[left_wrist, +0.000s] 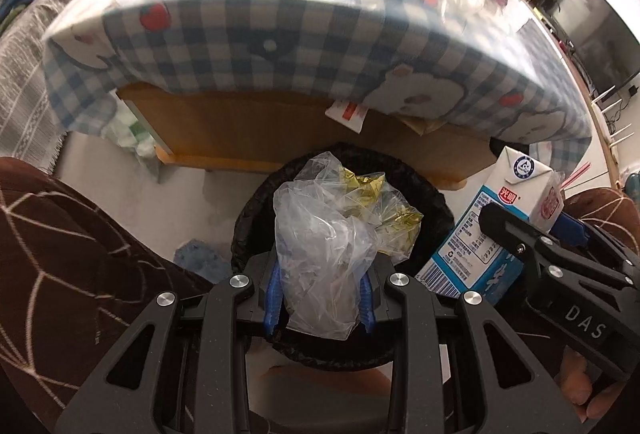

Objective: Collect trash
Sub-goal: 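Lift the wrapper bag and milk carton and carry both over the black bin, then open the left tool to drop the clear wrapper bag into the bin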

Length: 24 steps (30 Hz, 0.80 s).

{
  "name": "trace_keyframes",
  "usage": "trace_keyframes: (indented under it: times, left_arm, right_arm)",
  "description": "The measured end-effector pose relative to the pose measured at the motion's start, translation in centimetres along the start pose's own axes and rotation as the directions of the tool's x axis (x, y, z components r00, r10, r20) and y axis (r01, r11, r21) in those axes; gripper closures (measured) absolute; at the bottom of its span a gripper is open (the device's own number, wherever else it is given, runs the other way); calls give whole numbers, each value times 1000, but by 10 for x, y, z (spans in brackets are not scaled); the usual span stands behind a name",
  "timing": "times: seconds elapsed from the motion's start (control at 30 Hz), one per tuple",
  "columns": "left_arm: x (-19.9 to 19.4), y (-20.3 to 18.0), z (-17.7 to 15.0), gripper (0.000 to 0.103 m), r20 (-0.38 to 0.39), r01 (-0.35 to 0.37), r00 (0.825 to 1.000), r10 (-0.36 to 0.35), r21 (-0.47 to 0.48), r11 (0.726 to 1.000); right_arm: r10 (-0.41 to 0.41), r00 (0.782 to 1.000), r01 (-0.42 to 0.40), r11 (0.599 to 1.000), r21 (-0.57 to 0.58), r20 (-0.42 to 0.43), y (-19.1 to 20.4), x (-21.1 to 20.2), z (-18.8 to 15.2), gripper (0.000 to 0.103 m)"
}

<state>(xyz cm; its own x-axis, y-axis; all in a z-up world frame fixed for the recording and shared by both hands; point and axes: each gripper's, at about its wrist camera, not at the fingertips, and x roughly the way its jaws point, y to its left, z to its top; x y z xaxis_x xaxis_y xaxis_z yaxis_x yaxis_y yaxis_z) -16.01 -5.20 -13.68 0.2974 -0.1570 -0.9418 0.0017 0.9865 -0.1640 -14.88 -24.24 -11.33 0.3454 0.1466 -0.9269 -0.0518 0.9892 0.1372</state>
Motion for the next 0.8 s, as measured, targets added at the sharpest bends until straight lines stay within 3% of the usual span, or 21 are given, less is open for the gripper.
trace_keyframes:
  times: [0.3, 0.63, 0.8]
  left_arm:
    - [27, -6, 5, 74, -47, -1, 999, 2, 14, 1000]
    - [53, -24, 4, 73, -101, 46, 994, -41, 50, 998]
    - [48, -30, 2, 66, -87, 56, 995, -48, 86, 995]
  right_arm:
    - [-12, 998, 15, 999, 44, -54, -11, 29, 0, 32]
    - [-22, 997, 30, 993, 113, -72, -28, 32, 4, 32]
    - [-26, 997, 34, 994, 102, -76, -24, 29, 4, 32]
